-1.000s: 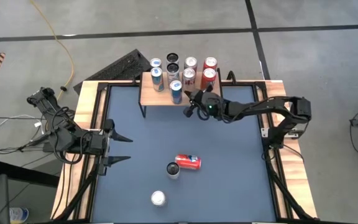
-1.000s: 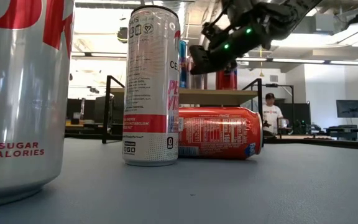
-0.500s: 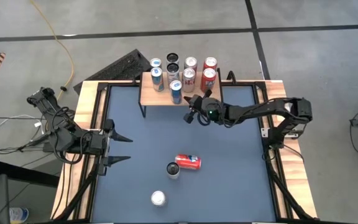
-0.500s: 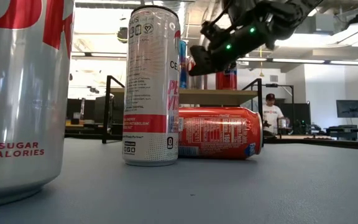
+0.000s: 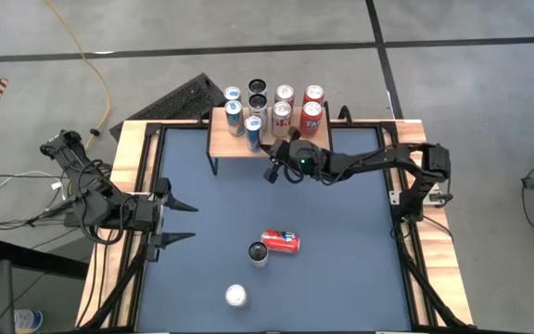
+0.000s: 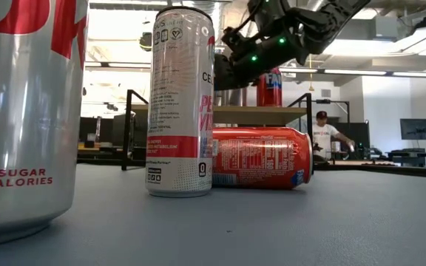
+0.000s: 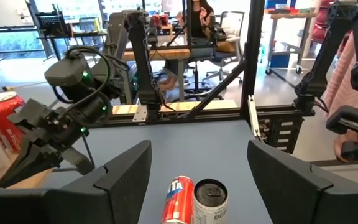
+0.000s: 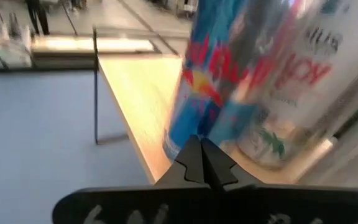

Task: Place canned beverage on shelf
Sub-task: Put the blue soda can on the shelf aligned with the other blue soda can

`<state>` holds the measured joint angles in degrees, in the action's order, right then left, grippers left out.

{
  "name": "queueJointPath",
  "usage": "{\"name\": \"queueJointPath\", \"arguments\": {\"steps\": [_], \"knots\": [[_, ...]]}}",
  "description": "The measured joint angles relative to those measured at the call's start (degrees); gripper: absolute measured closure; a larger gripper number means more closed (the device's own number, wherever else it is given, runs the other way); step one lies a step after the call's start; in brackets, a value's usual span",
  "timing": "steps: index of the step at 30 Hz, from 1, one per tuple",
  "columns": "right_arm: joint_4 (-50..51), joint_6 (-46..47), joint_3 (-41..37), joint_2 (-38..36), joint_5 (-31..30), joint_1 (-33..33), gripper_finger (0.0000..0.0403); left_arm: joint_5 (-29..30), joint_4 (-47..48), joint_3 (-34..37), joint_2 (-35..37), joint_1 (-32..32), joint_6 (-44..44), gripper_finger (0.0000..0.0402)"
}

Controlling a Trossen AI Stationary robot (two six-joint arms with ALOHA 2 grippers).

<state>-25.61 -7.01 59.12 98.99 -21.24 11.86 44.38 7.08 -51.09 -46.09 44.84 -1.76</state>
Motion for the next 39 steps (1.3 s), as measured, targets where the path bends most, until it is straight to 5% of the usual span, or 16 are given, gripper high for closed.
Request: {"name": "queueJointPath", "arguments": {"steps": [17,30,39], "knots": [[4.09,-2.48,0.50,-2.26,-3.33,1.63,0.0403,-0.02,1.37,0.02,-0.02,0.02,-1.01,0.0145],[-0.10,-0.93,0.35,-0.92,3.10,3.46,0.0403,1.33,1.46,0.02,-0.02,0.00,-0.97,0.0145],[-2.19,-0.95,0.63,-0.21,2.08,3.61,0.0403,2.04,1.30,0.02,-0.02,0.00,-1.05,0.0145]]}}
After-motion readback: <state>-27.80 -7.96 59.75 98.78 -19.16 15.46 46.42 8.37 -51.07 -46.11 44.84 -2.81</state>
